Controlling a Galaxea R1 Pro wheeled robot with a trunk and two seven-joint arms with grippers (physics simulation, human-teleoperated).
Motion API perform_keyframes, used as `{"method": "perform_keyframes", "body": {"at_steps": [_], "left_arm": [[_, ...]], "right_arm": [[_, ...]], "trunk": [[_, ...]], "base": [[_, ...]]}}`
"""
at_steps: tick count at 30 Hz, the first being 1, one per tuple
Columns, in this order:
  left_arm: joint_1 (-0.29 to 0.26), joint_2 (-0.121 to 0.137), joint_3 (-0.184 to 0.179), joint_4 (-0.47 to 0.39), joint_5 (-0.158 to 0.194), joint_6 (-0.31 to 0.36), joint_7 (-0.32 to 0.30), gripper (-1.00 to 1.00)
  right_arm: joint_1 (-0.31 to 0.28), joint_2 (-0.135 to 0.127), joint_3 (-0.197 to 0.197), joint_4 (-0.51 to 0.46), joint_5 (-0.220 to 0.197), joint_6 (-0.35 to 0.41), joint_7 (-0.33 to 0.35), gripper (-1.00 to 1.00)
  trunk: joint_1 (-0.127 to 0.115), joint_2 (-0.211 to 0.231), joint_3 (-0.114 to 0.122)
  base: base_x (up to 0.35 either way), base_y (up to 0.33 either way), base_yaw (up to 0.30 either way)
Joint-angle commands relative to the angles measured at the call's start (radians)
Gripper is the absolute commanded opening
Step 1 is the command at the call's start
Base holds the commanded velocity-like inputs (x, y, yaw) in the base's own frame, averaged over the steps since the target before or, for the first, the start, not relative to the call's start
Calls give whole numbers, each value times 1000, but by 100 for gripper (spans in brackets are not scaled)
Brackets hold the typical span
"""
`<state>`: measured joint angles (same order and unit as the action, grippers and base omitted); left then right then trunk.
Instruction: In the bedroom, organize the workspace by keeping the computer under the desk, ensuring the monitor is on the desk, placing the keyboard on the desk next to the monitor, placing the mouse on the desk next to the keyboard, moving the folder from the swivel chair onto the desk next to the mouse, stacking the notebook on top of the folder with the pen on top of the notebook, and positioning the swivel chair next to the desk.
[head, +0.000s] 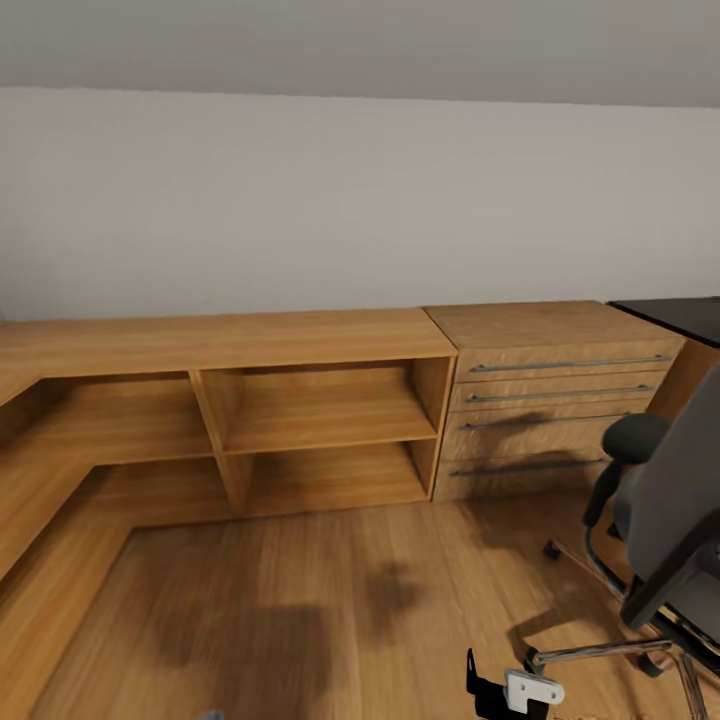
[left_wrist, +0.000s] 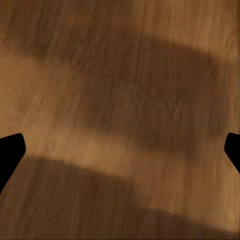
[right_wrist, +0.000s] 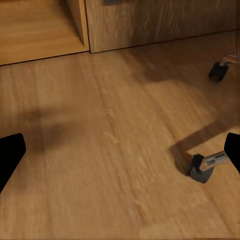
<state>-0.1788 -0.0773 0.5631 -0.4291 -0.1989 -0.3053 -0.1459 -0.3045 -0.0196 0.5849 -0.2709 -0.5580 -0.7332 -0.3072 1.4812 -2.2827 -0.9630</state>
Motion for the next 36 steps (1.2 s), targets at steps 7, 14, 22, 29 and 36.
{"method": "perform_keyframes", "body": {"at_steps": [7, 14, 22, 29, 36], "left_arm": [[-1, -1, 8, 0, -8, -3, -6, 100], [-1, -1, 10, 0, -7, -3, -6, 100], [-1, -1, 12, 1, -7, -3, -6, 100], [-1, -1, 12, 1, -7, -3, -6, 100], [-1, -1, 13, 1, -7, -3, -6, 100]], "right_arm": [[-1, 0, 9, -1, -2, -2, -7, 100], [-1, 0, 10, -1, -1, -2, -7, 100], [-1, 0, 10, 1, 0, -2, -7, 100], [-1, 0, 10, 1, 0, -2, -7, 100], [-1, 0, 10, 1, 0, -2, -7, 100]], "trunk": [[0, 0, -1], [0, 0, -1], [0, 0, -1], [0, 0, -1], [0, 0, -1]], "base": [[25, 51, -262], [3, 6, -269], [0, 1, -270], [0, 0, -270], [0, 0, -270]]}}
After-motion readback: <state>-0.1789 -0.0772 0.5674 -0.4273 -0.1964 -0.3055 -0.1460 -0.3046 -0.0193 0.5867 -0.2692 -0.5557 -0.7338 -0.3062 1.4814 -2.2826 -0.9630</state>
